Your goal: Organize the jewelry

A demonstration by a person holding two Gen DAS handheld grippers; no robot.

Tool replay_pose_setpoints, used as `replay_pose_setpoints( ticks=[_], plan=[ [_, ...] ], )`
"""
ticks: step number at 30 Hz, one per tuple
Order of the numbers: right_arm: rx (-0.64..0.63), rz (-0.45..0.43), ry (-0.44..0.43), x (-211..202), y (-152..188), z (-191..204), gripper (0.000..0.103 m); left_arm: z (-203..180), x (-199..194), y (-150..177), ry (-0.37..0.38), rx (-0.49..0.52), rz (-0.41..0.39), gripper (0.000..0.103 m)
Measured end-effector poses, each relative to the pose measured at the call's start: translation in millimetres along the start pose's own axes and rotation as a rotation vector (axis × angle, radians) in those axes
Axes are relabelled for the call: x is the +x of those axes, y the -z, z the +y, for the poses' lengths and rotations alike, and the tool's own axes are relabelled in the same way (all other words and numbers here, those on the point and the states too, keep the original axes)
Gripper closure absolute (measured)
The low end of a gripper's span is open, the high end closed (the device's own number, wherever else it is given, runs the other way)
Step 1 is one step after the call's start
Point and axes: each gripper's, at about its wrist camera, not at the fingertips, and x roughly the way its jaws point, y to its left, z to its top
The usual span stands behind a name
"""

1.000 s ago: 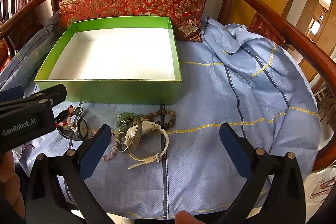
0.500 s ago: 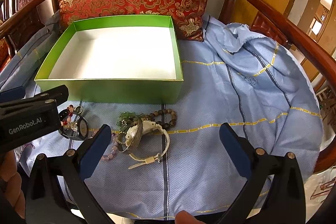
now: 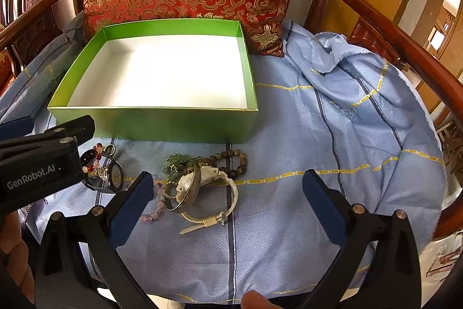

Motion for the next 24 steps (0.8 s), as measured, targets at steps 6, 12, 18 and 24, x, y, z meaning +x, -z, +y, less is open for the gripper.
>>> replay_pose_setpoints(
  ticks=[6, 12, 18, 24],
  plan=[
    [0.002, -0.002, 0.001, 0.1, 0.4, -0.5, 0.002, 1.1, 0.7, -0.5, -0.003, 0.0, 0.002, 0.004],
    [-0.003, -0.001, 0.0, -0.4, 0.8, 0.0, 0.002, 2.6, 0.4, -0.3, -0.001, -0.002, 0.006, 0.004],
    [-0.004, -0.001, -0.001, -0.6, 0.2, 0.2, 0.002, -0.4, 3.0, -0.6, -0.003, 0.006, 0.01, 0.004],
    [0.005, 0.001, -0.002, 0.4, -0.6, -2.4, 0.002, -2.3, 6.6, -0.2, -0.005, 0.01, 0.021, 0.004]
  ],
)
